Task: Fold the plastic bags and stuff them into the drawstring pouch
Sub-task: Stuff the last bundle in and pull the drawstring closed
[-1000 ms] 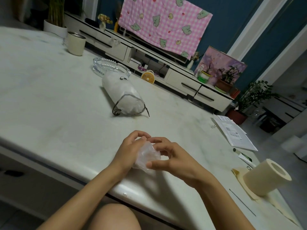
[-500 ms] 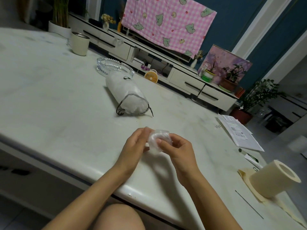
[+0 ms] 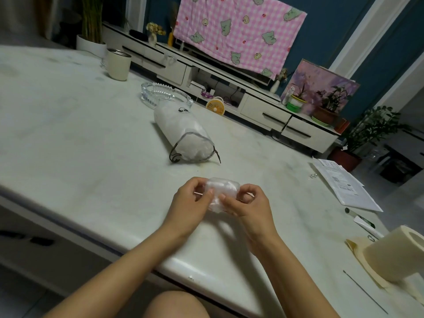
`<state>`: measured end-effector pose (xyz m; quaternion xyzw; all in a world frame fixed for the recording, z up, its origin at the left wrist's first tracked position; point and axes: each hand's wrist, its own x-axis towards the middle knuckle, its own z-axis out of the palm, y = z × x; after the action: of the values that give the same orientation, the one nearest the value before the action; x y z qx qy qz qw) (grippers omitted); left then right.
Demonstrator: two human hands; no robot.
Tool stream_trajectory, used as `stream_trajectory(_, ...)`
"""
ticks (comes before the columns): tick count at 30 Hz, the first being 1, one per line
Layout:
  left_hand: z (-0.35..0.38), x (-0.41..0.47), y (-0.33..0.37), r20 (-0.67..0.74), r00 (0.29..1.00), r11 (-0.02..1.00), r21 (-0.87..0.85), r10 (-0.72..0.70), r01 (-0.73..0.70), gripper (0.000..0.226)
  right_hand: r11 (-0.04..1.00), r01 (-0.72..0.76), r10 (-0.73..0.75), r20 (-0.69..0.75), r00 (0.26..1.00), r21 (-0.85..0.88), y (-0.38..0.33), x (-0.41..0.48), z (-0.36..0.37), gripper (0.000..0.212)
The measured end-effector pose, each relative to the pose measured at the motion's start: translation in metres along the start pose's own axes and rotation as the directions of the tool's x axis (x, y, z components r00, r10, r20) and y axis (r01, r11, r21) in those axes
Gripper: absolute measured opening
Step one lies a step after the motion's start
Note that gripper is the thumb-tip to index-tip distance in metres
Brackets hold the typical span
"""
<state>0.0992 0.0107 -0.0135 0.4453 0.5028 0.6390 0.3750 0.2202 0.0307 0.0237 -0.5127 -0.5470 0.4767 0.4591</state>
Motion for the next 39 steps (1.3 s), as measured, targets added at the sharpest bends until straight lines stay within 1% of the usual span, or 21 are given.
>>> stream_trajectory(2,-0.013,0.012,0.006,-0.027,0.999,0.996,0.084,0.031,-0.029,0.01,0.998,-0.022,0.021,0.022,1.0,0.063,0.0,0.006,0.003,0.033)
stream_trajectory(3,-0.022,0.021,0.008,-0.104,0.991,0.981,0.181,0.088,-0.068,0.008,0.998,-0.01,0.008,0.027,1.0,0.057,0.0,0.01,0.004,0.032)
stream_trajectory(5,-0.04,0.045,0.009,-0.23,0.943,0.868,0.486,0.242,-0.104,0.023,0.999,0.036,-0.037,0.035,0.999,0.015,0.0,0.016,0.007,0.024)
stream_trajectory(7,-0.051,0.067,0.009,-0.202,0.939,0.679,0.733,0.278,-0.043,0.044,0.998,0.059,-0.059,0.044,0.997,0.003,0.0,0.021,0.009,0.019)
stream_trajectory(8,-0.053,0.077,0.008,-0.165,0.951,0.584,0.812,0.261,-0.02,0.048,0.998,0.062,-0.062,0.046,0.997,0.002,0.0,0.024,0.011,0.018)
stream_trajectory(10,-0.053,0.093,0.005,-0.093,0.962,0.413,0.91,0.255,-0.022,0.043,0.998,0.065,-0.065,0.058,0.996,0.005,0.001,0.028,0.014,0.016)
stream_trajectory(11,-0.053,0.1,0.005,-0.061,0.96,0.352,0.935,0.272,-0.04,0.037,0.998,0.069,-0.07,0.067,0.995,0.009,0.0,0.029,0.016,0.016)
stream_trajectory(13,-0.054,0.11,0.004,-0.01,0.946,0.311,0.945,0.324,-0.096,0.031,0.997,0.076,-0.077,0.081,0.994,0.011,-0.001,0.031,0.016,0.017)
stream_trajectory(16,-0.055,0.113,0.014,0.043,0.91,0.345,0.917,0.412,-0.2,0.029,0.997,0.073,-0.074,0.077,0.994,0.016,-0.007,0.03,0.01,0.018)
stream_trajectory(21,-0.051,0.099,0.065,0.035,0.877,0.584,0.733,0.48,-0.348,0.024,0.988,0.153,-0.153,0.016,0.988,0.016,-0.042,0.014,-0.003,0.019)
stream_trajectory(25,-0.054,0.081,0.114,0.025,0.93,0.738,0.601,0.366,-0.307,0.036,0.948,0.302,-0.298,-0.052,0.953,0.097,-0.099,-0.012,-0.019,0.016)
stream_trajectory(28,-0.06,0.067,0.14,0.043,0.978,0.886,0.418,0.204,-0.203,0.031,0.888,0.441,-0.433,-0.088,0.897,0.126,-0.14,-0.029,-0.029,0.018)
stream_trajectory(30,-0.062,0.054,0.156,0.103,0.991,0.94,0.322,0.084,-0.113,0.032,0.824,0.567,-0.567,-0.057,0.822,-0.012,-0.16,-0.038,-0.029,0.02)
stream_trajectory(31,-0.062,0.048,0.159,0.152,0.988,0.947,0.311,0.031,-0.077,0.031,0.767,0.62,-0.628,0.005,0.778,-0.161,-0.166,-0.039,-0.026,0.021)
stream_trajectory(32,-0.062,0.043,0.162,0.197,0.98,0.945,0.321,-0.007,-0.058,0.029,0.668,0.663,-0.67,0.114,0.734,-0.338,-0.169,-0.039,-0.021,0.02)
stream_trajectory(33,-0.062,0.039,0.163,0.232,0.972,0.938,0.343,-0.035,-0.048,0.026,0.538,0.681,-0.661,0.251,0.707,-0.497,-0.168,-0.037,-0.015,0.018)
stream_trajectory(34,-0.063,0.035,0.163,0.255,0.965,0.933,0.358,-0.058,-0.038,0.025,0.432,0.683,-0.598,0.379,0.706,-0.589,-0.164,-0.035,-0.007,0.017)
stream_trajectory(35,-0.064,0.032,0.163,0.271,0.96,0.927,0.373,-0.072,-0.036,0.024,0.373,0.668,-0.513,0.457,0.727,-0.644,-0.163,-0.034,-0.003,0.018)
stream_trajectory(36,-0.067,0.028,0.166,0.28,0.956,0.921,0.388,-0.083,-0.033,0.023,0.374,0.639,-0.429,0.485,0.762,-0.672,-0.166,-0.037,-0.001,0.019)
stream_trajectory(37,-0.07,0.026,0.168,0.287,0.953,0.915,0.402,-0.095,-0.03,0.023,0.42,0.602,-0.344,0.495,0.798,-0.679,-0.171,-0.039,-0.001,0.019)
stream_trajectory(39,-0.077,0.024,0.171,0.304,0.945,0.906,0.423,-0.117,-0.024,0.024,0.579,0.518,-0.177,0.523,0.834,-0.63,-0.186,-0.043,0.0,0.021)
